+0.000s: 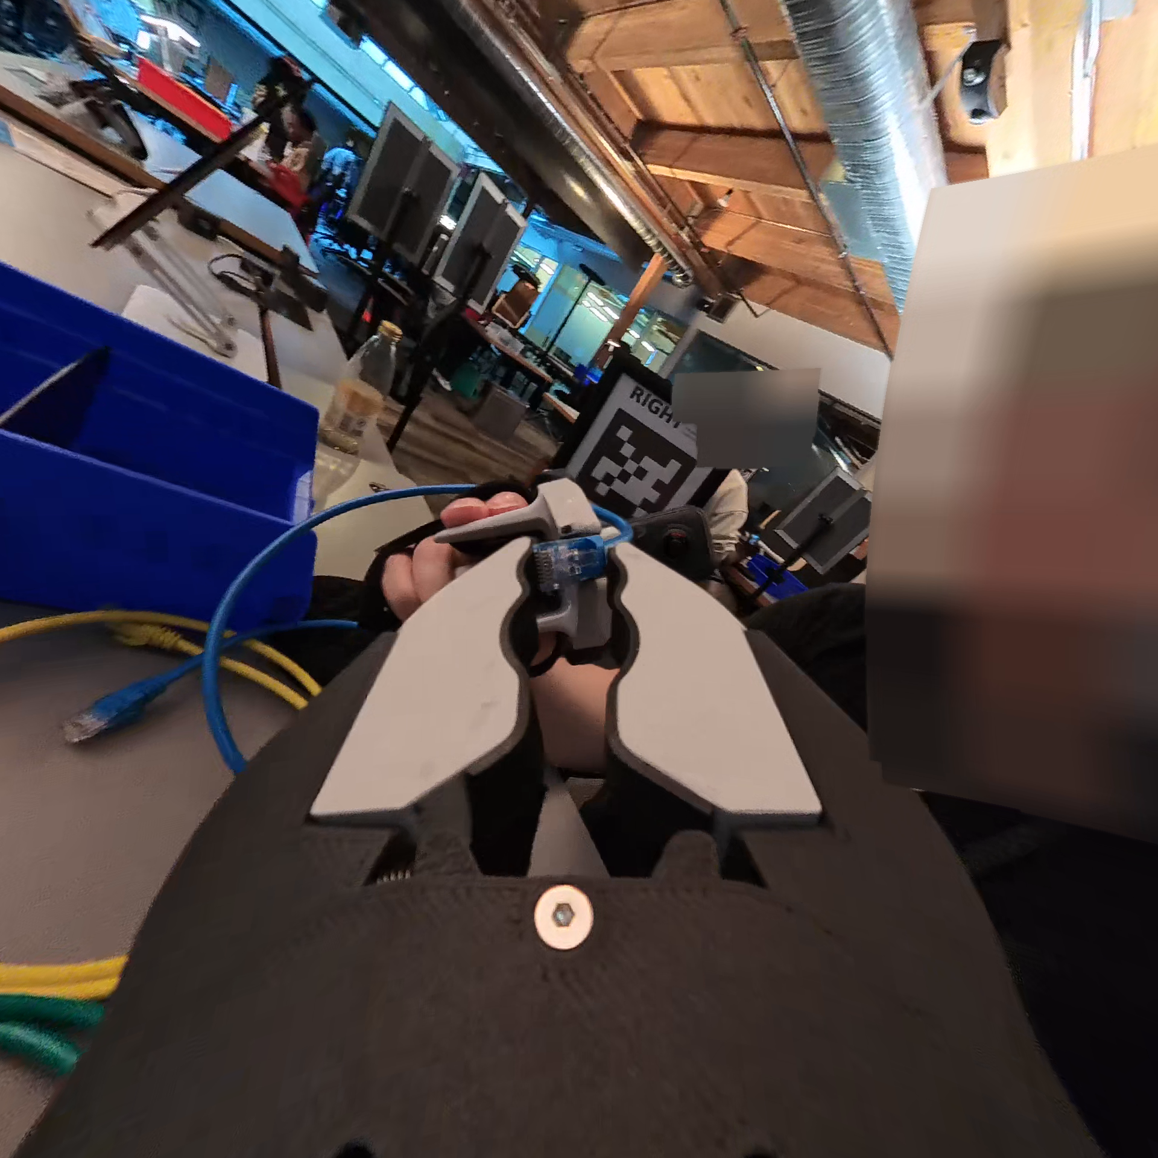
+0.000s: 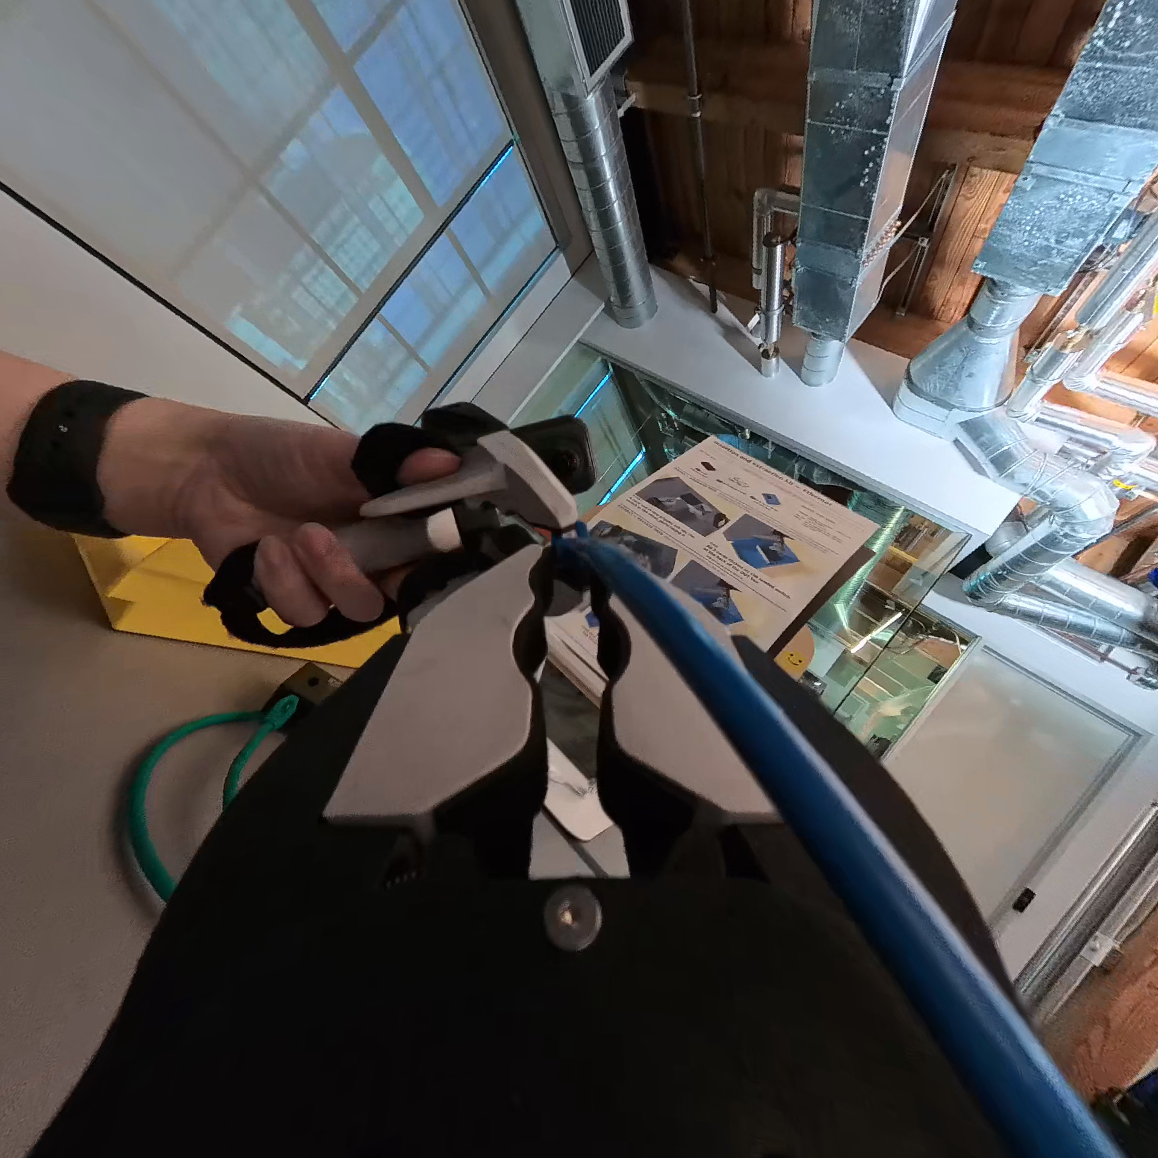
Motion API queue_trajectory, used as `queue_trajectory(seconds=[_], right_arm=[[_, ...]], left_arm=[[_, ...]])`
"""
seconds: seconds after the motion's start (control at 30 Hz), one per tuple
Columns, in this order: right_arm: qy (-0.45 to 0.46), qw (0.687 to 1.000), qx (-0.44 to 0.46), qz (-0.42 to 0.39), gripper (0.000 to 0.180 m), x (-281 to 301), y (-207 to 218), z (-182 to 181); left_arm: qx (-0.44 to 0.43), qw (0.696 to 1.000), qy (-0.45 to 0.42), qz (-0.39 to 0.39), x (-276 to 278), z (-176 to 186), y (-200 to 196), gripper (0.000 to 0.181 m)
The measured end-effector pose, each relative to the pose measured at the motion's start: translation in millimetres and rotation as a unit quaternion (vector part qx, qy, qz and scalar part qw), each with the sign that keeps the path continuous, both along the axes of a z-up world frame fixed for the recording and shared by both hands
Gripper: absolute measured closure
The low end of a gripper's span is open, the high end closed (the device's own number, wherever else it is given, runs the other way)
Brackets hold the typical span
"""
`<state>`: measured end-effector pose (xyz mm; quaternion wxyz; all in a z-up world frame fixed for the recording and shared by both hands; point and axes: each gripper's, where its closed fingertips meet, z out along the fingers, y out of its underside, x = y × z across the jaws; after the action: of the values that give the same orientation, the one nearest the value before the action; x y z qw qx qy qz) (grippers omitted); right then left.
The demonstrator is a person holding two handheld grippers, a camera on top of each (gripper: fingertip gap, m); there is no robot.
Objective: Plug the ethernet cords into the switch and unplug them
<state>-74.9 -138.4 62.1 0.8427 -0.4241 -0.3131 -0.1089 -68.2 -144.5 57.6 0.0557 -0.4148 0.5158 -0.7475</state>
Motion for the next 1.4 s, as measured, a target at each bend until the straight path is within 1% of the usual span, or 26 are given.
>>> queue_trajectory(seconds=[0.17,0.3,0.43,0.57,0.67,0.73,0.8,0.83,0.87,0.9,0.97,1.0,1.03,1.07,1.1,1.2,1.27,1.33,1.4], right_arm=[[-0.009,0.999,-0.05,0.001,0.166,3.1,11.2,-13.4],[-0.035,0.998,-0.056,-0.018,0.167,0.0,14.3,-19.2],[-0.059,0.996,-0.065,-0.029,0.168,-0.5,17.0,-25.2],[-0.075,0.992,-0.089,-0.039,0.168,0.0,22.6,-33.0],[-0.065,0.992,-0.1,-0.042,0.168,-0.5,24.4,-32.6],[-0.064,0.991,-0.106,-0.041,0.168,-0.8,24.8,-32.7],[-0.063,0.991,-0.104,-0.052,0.168,0.5,25.0,-31.2],[-0.065,0.99,-0.108,-0.06,0.168,3.4,26.2,-31.8],[-0.066,0.99,-0.109,-0.068,0.168,6.7,26.8,-31.7],[-0.063,0.989,-0.109,-0.073,0.169,9.7,26.7,-30.6],[-0.053,0.99,-0.107,-0.074,0.169,12.9,25.2,-26.6],[-0.05,0.99,-0.106,-0.072,0.169,13.4,24.3,-25.0],[-0.048,0.991,-0.107,-0.072,0.169,14.0,24.3,-24.0],[-0.048,0.99,-0.109,-0.075,0.169,14.7,24.8,-23.8],[-0.05,0.99,-0.109,-0.077,0.169,14.5,25.0,-24.1],[-0.064,0.988,-0.112,-0.086,0.169,12.8,26.5,-27.9],[-0.072,0.986,-0.114,-0.095,0.169,13.8,28.2,-30.2],[-0.065,0.987,-0.115,-0.094,0.169,16.1,28.2,-29.6],[-0.051,0.988,-0.113,-0.089,0.169,19.3,26.5,-26.5]], left_arm=[[0.058,0.995,0.055,0.059,3.3,-19.0,10.8,0.164],[0.059,0.993,0.088,0.06,0.5,-25.6,13.8,0.164],[0.039,0.99,0.119,0.057,-0.4,-31.2,15.3,0.164],[0.055,0.986,0.141,0.076,0.4,-39.8,21.2,0.164],[0.049,0.987,0.134,0.071,-0.1,-38.4,22.3,0.164],[0.065,0.986,0.139,0.069,-0.6,-39.4,23.8,0.16],[0.112,0.98,0.138,0.09,-4.7,-39.2,34.5,0.155],[0.15,0.971,0.141,0.119,-8.2,-41.6,46.6,0.153],[0.196,0.954,0.158,0.16,-13.0,-48.1,63.7,0.145],[0.241,0.93,0.189,0.204,-20.1,-58.9,83.5,0.132],[0.315,0.866,0.28,0.27,-41.1,-90.2,121.7,0.103],[0.339,0.832,0.33,0.291,-52.2,-107.3,138.9,0.095],[0.355,0.8,0.375,0.306,-61.5,-122.5,155.2,0.097],[0.361,0.776,0.412,0.312,-67.8,-135.3,167.4,0.102],[0.36,0.764,0.44,0.305,-70.9,-146.2,174.7,0.111],[0.356,0.737,0.508,0.269,-76.0,-171.1,193.8,0.107],[0.369,0.703,0.556,0.249,-83.7,-184.2,209.3,0.105],[0.383,0.677,0.586,0.228,-87.9,-193.7,218.1,0.104],[0.392,0.659,0.604,0.22,-88.9,-199.9,224.3,0.105]])
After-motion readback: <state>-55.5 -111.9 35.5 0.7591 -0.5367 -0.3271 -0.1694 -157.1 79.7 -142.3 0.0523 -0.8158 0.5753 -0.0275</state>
